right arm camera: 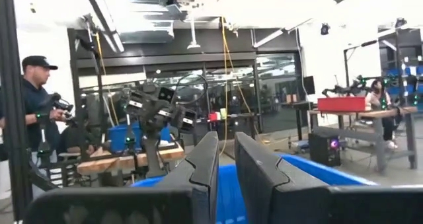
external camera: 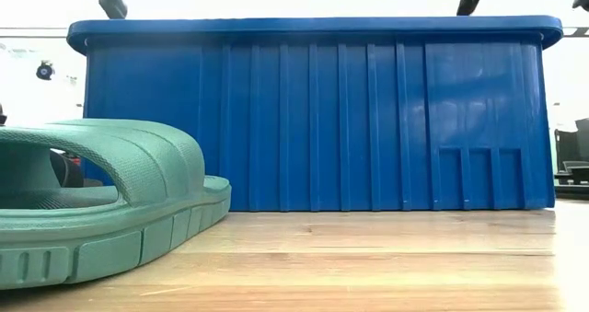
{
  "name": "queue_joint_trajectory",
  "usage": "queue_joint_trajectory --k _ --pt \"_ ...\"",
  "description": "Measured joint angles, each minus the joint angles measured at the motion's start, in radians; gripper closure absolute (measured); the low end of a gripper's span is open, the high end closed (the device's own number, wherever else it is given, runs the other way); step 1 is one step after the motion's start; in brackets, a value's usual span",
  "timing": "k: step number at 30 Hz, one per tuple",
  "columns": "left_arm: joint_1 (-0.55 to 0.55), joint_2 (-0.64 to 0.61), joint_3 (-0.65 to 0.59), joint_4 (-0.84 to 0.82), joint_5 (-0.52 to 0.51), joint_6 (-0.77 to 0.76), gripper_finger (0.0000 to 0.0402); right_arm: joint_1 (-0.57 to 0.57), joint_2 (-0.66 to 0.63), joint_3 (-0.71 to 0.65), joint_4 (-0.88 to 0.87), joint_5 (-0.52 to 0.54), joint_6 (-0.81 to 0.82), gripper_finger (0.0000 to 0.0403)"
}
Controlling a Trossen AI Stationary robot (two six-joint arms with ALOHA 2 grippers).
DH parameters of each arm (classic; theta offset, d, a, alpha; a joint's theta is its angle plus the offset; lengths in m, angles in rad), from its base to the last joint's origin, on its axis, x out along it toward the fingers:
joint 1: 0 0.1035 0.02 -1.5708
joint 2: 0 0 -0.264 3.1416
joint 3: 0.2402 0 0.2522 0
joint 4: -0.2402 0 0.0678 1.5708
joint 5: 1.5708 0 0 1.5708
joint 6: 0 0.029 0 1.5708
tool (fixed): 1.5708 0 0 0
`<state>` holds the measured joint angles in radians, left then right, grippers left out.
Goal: Pick and place slides into bin
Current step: Put the green slipper into the blue bin
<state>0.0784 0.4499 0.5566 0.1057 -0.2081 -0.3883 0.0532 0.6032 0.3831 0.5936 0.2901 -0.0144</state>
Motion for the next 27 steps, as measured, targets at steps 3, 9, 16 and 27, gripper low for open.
queue_joint_trajectory --k 3,9,16,27 --pt "0.000 0.046 0.012 0.038 0.048 -0.037 0.0233 -0.002 -0.017 -0.024 0.000 0.016 0.040 0.0360" --pt "0.000 0.123 0.085 0.179 0.245 -0.065 0.0233 -0.002 -0.018 -0.042 -0.001 0.035 0.067 0.0360" --pt "-0.004 0.254 0.261 0.202 0.569 -0.253 0.0233 -0.002 -0.018 -0.027 -0.013 0.078 0.066 0.0360" --pt "-0.117 0.516 0.605 0.114 0.682 -0.175 0.0233 -0.002 -0.017 -0.012 -0.014 0.078 0.065 0.0360"
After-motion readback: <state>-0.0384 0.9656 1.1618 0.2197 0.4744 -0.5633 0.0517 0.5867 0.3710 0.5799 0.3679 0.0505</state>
